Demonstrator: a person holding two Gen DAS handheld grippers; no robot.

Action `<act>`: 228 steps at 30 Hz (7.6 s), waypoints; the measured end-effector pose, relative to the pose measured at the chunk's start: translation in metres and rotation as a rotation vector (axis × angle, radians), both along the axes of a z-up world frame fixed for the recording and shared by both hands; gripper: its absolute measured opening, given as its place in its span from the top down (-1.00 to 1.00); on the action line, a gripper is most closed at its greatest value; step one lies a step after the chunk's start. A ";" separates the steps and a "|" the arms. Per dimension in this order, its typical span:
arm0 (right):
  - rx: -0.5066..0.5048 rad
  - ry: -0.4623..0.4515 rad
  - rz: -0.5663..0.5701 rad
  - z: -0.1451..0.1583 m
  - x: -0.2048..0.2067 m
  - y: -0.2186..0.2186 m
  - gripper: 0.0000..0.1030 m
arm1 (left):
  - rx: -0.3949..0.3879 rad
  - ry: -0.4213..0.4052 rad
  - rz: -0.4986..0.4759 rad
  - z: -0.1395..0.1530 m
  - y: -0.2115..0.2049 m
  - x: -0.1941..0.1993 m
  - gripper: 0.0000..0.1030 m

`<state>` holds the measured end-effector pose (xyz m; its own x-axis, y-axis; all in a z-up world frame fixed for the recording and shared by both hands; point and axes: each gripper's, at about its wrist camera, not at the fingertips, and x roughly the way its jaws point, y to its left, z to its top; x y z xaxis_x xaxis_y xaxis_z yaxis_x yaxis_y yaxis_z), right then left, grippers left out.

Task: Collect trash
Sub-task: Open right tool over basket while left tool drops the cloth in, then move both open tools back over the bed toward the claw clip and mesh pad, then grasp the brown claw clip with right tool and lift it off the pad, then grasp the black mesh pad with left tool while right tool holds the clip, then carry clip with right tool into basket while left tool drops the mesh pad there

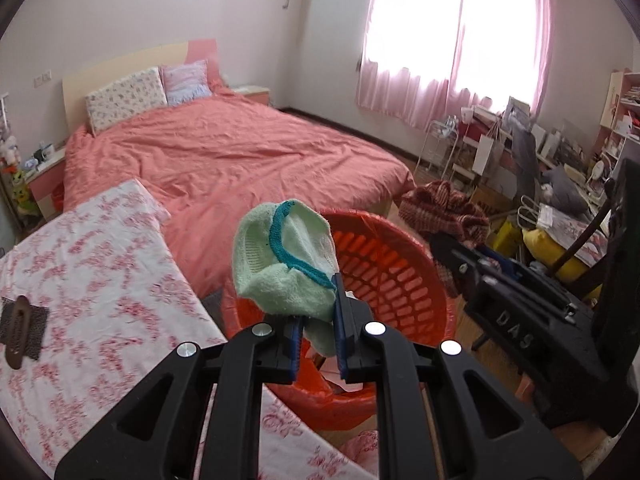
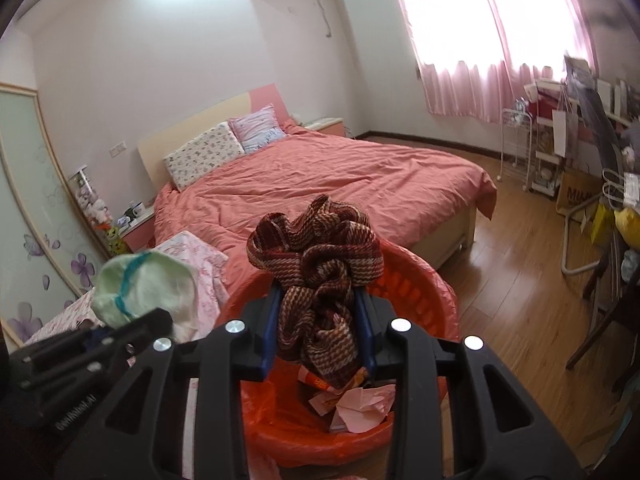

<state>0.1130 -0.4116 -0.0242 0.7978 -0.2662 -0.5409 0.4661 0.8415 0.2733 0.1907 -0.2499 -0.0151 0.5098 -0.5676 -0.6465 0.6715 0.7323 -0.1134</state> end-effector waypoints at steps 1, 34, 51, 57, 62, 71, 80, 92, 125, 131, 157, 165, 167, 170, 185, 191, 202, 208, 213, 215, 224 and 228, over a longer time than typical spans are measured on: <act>0.013 0.002 -0.004 -0.003 0.002 -0.005 0.24 | 0.005 0.010 0.003 -0.003 -0.002 0.001 0.66; -0.122 0.120 0.302 -0.017 0.078 0.164 -0.50 | 0.194 0.013 0.645 -0.035 0.250 0.028 -0.86; 0.016 0.200 0.581 -0.039 0.185 0.348 -0.02 | 0.192 0.049 0.898 -0.046 0.395 0.037 -0.86; 0.074 0.239 0.577 -0.045 0.221 0.377 0.13 | 0.181 0.069 0.934 -0.050 0.418 0.040 -0.86; 0.086 0.307 0.555 -0.058 0.246 0.389 0.38 | 0.174 0.079 0.927 -0.053 0.420 0.046 -0.86; 0.072 0.291 0.576 -0.053 0.231 0.375 0.78 | 0.167 0.066 0.885 -0.051 0.404 0.050 -0.86; 0.141 0.284 0.571 -0.059 0.237 0.365 0.46 | 0.163 0.071 0.873 -0.051 0.397 0.048 -0.86; 0.124 0.314 0.584 -0.053 0.229 0.372 0.45 | 0.142 0.069 0.892 -0.047 0.409 0.044 -0.86; 0.043 0.253 0.605 -0.055 0.248 0.398 0.78 | 0.070 0.075 0.908 -0.043 0.426 0.055 -0.86; 0.033 0.259 0.534 -0.051 0.218 0.330 0.78 | 0.056 0.063 0.807 -0.039 0.377 0.078 -0.86; 0.037 0.308 0.462 -0.080 0.191 0.254 0.74 | 0.193 0.100 0.576 -0.067 0.266 0.153 0.53; 0.023 0.313 0.461 -0.079 0.189 0.255 0.74 | 0.125 0.116 0.508 -0.059 0.284 0.121 0.78; 0.009 0.315 0.473 -0.079 0.188 0.257 0.75 | 0.124 0.110 0.492 -0.058 0.293 0.103 0.78; 0.000 0.318 0.513 -0.078 0.184 0.267 0.75 | 0.126 0.114 0.482 -0.058 0.300 0.085 0.79; 0.014 0.313 0.542 -0.071 0.170 0.281 0.55 | 0.143 0.123 0.584 -0.070 0.323 0.069 0.79; 0.033 0.302 0.515 -0.067 0.180 0.282 0.51 | 0.125 0.137 0.597 -0.069 0.328 0.068 0.79; 0.016 0.325 0.500 -0.075 0.184 0.284 0.59 | 0.116 0.143 0.609 -0.070 0.327 0.073 0.76; 0.000 0.322 0.500 -0.078 0.184 0.287 0.64 | 0.125 0.129 0.612 -0.071 0.324 0.071 0.76; 0.000 0.316 0.499 -0.078 0.182 0.285 0.73 | 0.113 0.127 0.605 -0.070 0.324 0.071 0.77; -0.003 0.309 0.509 -0.076 0.180 0.286 0.73 | 0.100 0.123 0.589 -0.067 0.324 0.069 0.83; -0.005 0.195 0.517 -0.031 0.154 0.281 0.73 | 0.066 0.028 0.547 -0.027 0.308 0.051 0.87; -0.001 0.141 0.500 -0.007 0.136 0.267 0.73 | 0.050 -0.010 0.527 -0.007 0.296 0.041 0.87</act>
<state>0.2489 -0.1449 -0.0313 0.7468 0.1280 -0.6526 0.0397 0.9710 0.2359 0.2321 0.0461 -0.0218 0.7243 -0.2010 -0.6596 0.2112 0.9753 -0.0653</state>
